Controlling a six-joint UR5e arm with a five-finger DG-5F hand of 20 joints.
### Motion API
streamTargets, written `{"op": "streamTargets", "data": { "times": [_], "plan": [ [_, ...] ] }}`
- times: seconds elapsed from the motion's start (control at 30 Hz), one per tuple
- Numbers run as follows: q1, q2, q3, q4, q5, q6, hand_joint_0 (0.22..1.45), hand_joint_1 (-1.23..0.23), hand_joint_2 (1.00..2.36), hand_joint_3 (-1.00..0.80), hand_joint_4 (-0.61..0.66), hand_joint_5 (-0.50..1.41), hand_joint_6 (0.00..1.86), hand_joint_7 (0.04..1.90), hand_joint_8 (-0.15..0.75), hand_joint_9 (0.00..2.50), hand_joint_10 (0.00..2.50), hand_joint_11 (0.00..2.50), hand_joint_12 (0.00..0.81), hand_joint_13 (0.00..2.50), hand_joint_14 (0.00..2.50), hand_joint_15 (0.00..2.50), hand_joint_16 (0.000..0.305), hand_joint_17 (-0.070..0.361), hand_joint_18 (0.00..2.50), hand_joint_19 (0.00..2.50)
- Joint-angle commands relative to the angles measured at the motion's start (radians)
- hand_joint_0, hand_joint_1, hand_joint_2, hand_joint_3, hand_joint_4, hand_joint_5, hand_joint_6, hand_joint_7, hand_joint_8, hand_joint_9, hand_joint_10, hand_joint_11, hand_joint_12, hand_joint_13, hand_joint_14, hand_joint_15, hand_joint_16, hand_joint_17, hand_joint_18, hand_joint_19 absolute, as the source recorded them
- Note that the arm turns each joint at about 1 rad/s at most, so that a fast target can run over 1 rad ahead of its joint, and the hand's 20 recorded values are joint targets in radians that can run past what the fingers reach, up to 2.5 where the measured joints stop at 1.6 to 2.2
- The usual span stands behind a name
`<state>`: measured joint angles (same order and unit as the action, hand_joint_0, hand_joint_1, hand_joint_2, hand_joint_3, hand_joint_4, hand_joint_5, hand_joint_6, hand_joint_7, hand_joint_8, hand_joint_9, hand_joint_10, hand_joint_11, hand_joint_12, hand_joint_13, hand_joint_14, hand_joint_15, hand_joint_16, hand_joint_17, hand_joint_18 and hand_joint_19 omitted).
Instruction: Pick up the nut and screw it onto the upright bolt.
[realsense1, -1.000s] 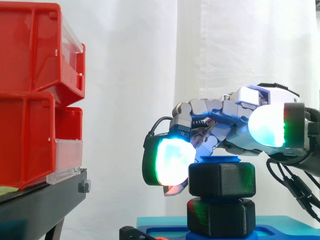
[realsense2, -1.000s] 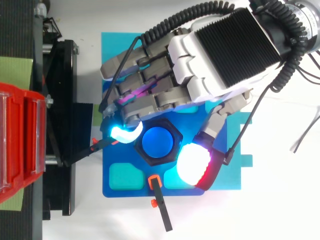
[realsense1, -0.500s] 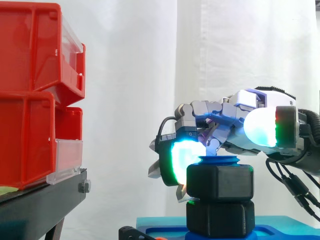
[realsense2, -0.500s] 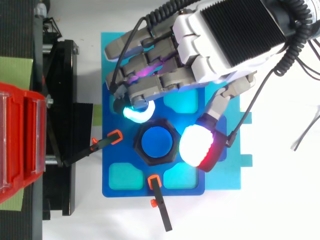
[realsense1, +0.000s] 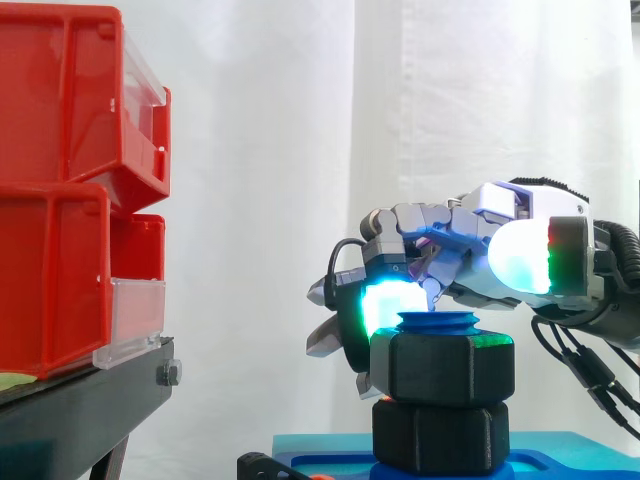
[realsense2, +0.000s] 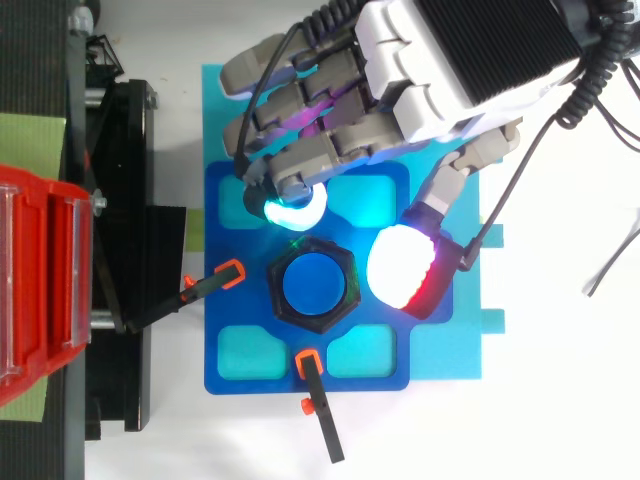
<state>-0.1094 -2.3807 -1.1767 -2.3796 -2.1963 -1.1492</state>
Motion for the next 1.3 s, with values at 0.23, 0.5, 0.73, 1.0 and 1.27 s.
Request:
{"op": "streamTargets", "data": {
  "times": [0.23,0.5,0.73,1.0,1.27],
  "plan": [
    [-0.001,0.000,0.002,0.054,-0.010,0.020,0.50,-0.15,1.00,-0.50,0.25,-0.06,0.50,1.07,0.250,0.94,0.00,0.00,0.216,0.71,0.00,0.00,0.024,0.054,0.44,0.05],
    [0.002,0.000,0.002,0.100,-0.011,0.040,0.50,-0.15,1.00,-0.50,0.19,-0.09,0.50,0.74,0.224,0.89,0.00,0.00,0.212,0.68,0.00,0.00,0.026,0.059,0.41,0.04],
    [0.025,0.000,-0.001,0.089,0.001,0.029,0.49,-0.13,1.00,-0.50,0.18,-0.10,0.50,0.68,0.204,0.79,0.00,0.00,0.221,0.57,0.00,0.00,0.028,0.063,0.27,0.01],
    [0.048,0.000,-0.014,0.040,0.027,0.025,0.49,-0.11,1.00,-0.50,0.19,-0.09,0.50,0.70,0.208,0.78,0.00,0.00,0.226,0.55,0.00,0.00,0.028,0.063,0.27,0.02],
    [0.054,0.000,-0.014,-0.001,0.027,0.028,0.49,-0.11,1.00,-0.50,0.19,-0.08,0.50,0.79,0.219,0.79,0.00,0.00,0.230,0.57,0.00,0.00,0.028,0.064,0.28,0.02]
  ]
}}
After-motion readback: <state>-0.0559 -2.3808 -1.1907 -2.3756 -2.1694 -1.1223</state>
